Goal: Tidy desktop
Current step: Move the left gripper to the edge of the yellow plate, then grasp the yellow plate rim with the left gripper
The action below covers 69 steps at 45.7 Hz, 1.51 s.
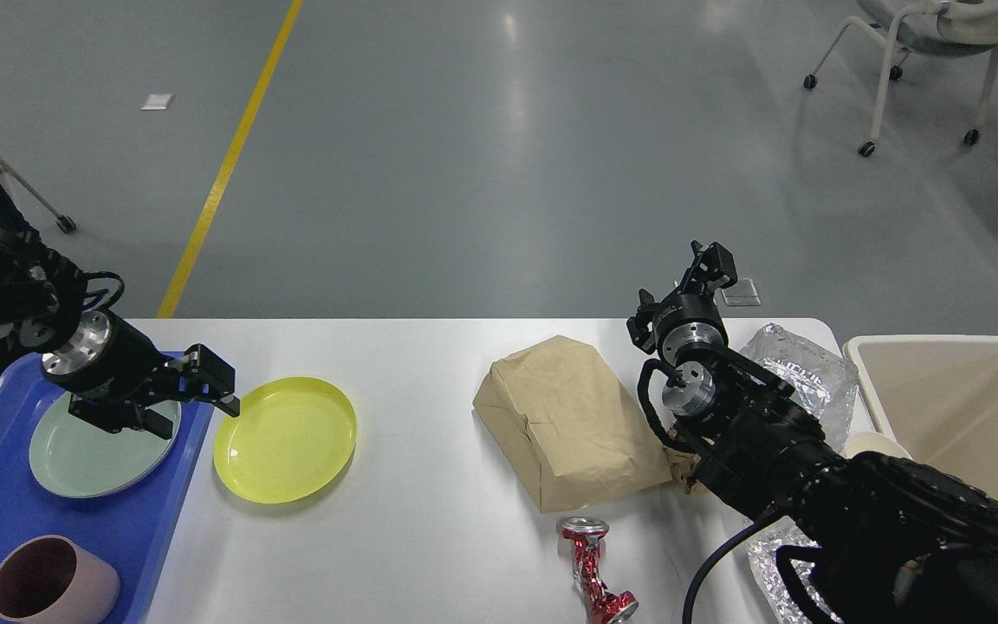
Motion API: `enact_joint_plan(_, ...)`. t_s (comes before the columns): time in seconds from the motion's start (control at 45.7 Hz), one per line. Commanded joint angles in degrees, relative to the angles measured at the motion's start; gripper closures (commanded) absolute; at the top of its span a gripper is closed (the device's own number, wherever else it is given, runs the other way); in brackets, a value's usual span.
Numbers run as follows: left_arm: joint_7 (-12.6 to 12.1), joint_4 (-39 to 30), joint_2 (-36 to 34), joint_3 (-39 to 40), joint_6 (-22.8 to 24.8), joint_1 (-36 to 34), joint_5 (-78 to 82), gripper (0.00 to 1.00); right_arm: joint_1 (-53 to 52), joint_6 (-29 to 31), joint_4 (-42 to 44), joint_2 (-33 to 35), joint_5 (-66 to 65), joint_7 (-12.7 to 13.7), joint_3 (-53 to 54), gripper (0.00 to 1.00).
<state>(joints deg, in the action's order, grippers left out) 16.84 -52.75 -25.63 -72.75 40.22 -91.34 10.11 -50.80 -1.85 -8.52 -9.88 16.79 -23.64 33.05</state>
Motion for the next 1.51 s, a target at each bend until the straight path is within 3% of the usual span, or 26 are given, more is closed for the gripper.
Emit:
enact_joint_plan(0.0, -2.33, -0.16, 1.72, -0.03, -0.58, -0.77, -1.49, 0.15, 0.00, 0.00, 0.00, 0.04, 0.00, 0.00, 0.00, 0.00)
enact_joint_plan(0.241, -8.13, 0.63, 5.42, -0.02, -1.28, 2.21, -5.44, 0.16, 0.00, 0.00, 0.00, 0.04, 0.00, 0.00, 0.00, 0.00)
enact_joint_plan(0.394, -13.40, 5.10, 5.51, 0.50, -2.07, 7.74, -12.38, 0.17, 0.00, 0.00, 0.00, 0.03, 0.00, 0.00, 0.00, 0.00)
enact_joint_plan(0.525, -17.88, 6.87, 5.86, 1.29, -4.70, 10.91, -17.39, 0.17, 0.00, 0.00, 0.00, 0.04, 0.00, 0.00, 0.00, 0.00)
enact_joint_plan(0.613, -19.56, 6.87, 5.77, 3.13, -7.43, 12.41, -18.37, 0.17, 0.00, 0.00, 0.00, 0.04, 0.00, 0.00, 0.00, 0.00)
enact_joint_plan(1.05, -20.09, 7.04, 5.68, 8.58, -12.09, 16.71, -19.07, 0.17, 0.00, 0.00, 0.00, 0.04, 0.00, 0.00, 0.00, 0.00)
enact_joint_plan(1.488, -20.35, 8.80, 5.77, 11.22, -12.36, 19.97, -19.51, 0.20, 0.00, 0.00, 0.00, 0.04, 0.00, 0.00, 0.00, 0.00)
